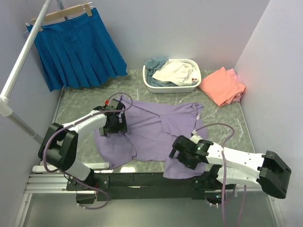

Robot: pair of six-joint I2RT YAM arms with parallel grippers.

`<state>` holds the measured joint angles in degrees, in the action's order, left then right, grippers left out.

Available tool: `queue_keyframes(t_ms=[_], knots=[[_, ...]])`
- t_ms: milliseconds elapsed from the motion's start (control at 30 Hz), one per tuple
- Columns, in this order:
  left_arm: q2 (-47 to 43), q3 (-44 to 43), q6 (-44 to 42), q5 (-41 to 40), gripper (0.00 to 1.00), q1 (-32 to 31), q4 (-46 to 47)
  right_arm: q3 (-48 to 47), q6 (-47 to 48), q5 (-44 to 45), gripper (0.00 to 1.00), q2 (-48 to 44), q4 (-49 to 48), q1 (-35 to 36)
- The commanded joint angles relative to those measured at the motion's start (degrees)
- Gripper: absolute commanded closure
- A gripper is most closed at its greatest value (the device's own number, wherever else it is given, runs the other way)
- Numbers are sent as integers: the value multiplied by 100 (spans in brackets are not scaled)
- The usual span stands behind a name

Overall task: Fold and stack the t-shirts
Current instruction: Fold the tshirt

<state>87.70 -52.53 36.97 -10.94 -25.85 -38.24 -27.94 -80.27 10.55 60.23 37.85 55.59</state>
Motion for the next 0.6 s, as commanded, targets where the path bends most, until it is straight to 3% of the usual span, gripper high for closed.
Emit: queue_keyframes(t_ms=[0, 233, 333, 433, 500, 567], knots=[[-218, -64, -182, -101, 1, 1, -166, -333, -937, 614, 0, 156, 2358, 294], [-253, -126, -182, -435, 1, -8, -342, -1063, -1394, 1326, 0, 244, 3263, 286], [-367, -205, -234, -488, 1, -8, -369, -1800, -1492, 2204, 0, 218, 3896, 268], [-596, -284, -269, -418, 0, 1, -263, -2618, -126, 3153, 0, 217, 3521, 233], [-771, -397, -199, -374, 1, 1, -211, -3084, -6, 3821, 0, 191, 3457, 180], [-938, -468, -173, -278, 1, 1, -140, -3522, 694, 4094, 0, -10, 3179, -48]])
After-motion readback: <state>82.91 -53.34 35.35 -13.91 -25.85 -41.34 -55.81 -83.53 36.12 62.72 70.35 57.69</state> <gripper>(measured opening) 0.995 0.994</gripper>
